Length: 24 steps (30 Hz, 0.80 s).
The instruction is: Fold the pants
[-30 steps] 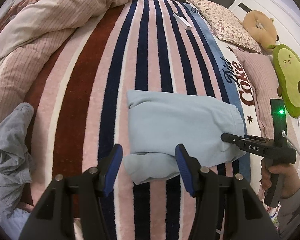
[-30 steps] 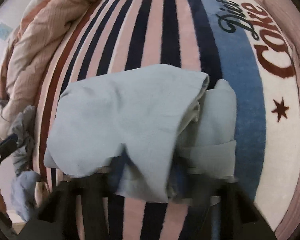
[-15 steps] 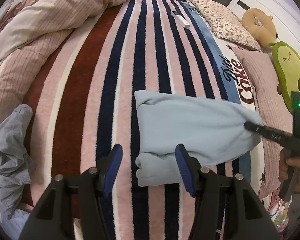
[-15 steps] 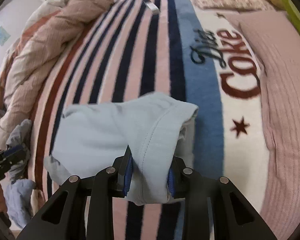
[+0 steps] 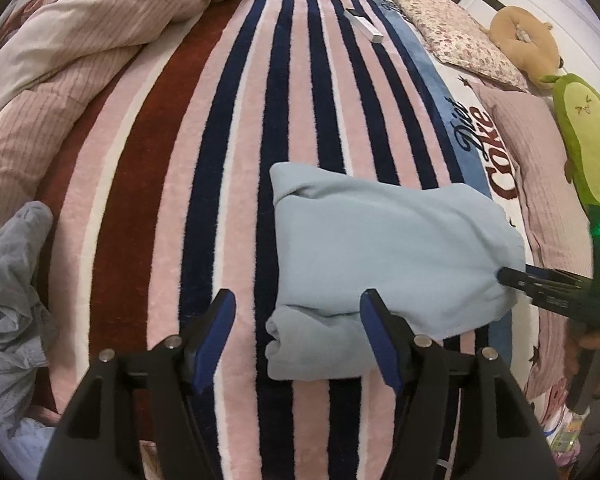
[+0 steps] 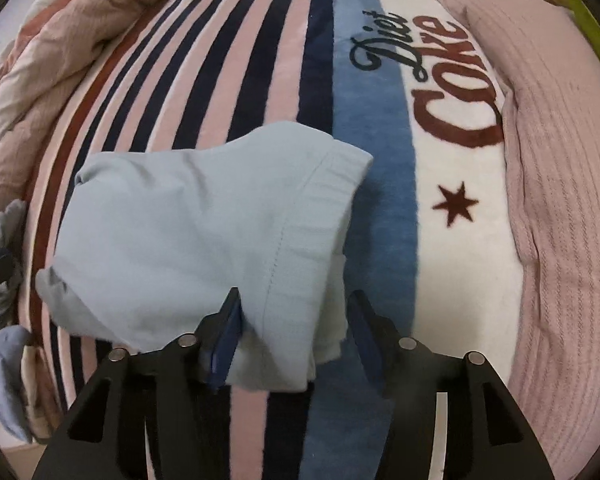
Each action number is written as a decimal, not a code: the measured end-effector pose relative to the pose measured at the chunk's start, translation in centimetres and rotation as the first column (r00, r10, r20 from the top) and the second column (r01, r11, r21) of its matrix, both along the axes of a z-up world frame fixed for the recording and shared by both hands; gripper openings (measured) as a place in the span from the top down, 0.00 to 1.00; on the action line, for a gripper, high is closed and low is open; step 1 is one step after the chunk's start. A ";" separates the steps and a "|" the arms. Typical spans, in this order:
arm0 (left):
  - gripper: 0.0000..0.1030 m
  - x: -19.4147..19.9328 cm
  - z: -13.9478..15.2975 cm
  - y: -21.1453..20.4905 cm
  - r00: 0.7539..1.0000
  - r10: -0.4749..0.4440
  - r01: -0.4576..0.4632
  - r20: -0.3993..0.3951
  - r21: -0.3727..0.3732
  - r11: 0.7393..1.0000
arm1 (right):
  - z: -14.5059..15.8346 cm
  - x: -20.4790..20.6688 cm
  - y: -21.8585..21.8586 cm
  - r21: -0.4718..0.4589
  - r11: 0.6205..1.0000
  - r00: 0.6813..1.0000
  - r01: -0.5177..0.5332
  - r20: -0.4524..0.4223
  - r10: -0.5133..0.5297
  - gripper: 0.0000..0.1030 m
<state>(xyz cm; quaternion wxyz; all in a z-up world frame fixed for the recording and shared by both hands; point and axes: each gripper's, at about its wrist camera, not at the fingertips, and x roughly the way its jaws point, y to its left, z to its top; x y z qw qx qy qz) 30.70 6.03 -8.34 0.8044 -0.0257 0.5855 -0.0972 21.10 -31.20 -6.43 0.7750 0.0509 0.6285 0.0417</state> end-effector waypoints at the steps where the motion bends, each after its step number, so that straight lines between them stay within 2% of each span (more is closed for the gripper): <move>1: 0.38 0.2 -0.2 0.1 1.000 0.008 -0.008 0.002 -0.003 1.000 | 0.3 0.1 -0.4 0.011 1.000 1.000 0.008 0.001 -0.008 0.43; 3: 0.38 0.8 -1.0 0.2 1.000 0.017 -0.017 -0.003 -0.010 1.000 | 0.7 0.4 -1.3 0.031 0.999 1.000 0.030 0.010 -0.030 0.34; 10: 0.38 2.0 -4.6 -1.4 0.999 -0.013 0.012 -0.033 -0.037 0.999 | -1.0 0.8 -2.3 0.107 0.994 0.999 0.035 0.006 -0.036 0.34; 17: 0.38 2.9 -8.1 -2.7 0.997 -0.017 0.012 -0.072 -0.078 0.997 | -4.7 0.9 -2.4 0.241 0.969 0.998 0.048 -0.053 -0.036 0.35; 19: 0.38 3.1 -8.5 -3.1 0.997 -0.016 0.008 -0.082 -0.099 0.995 | -5.0 1.0 -2.0 0.230 0.972 0.999 0.039 -0.040 -0.031 0.41; 20: 0.41 3.2 -8.7 -3.4 0.996 -0.016 0.007 -0.086 -0.105 0.994 | -5.1 1.0 -1.9 0.222 0.974 0.999 0.030 -0.038 -0.023 0.44; 22: 0.51 3.2 -8.8 -4.2 0.995 -0.027 0.017 -0.092 -0.110 0.994 | -4.9 0.8 -1.7 0.219 0.976 1.000 0.014 -0.028 -0.008 0.59; 24: 0.60 3.1 -8.8 -4.8 0.995 -0.034 0.025 -0.094 -0.101 0.995 | -4.5 0.7 -1.6 0.216 0.976 1.000 -0.008 -0.012 0.011 0.67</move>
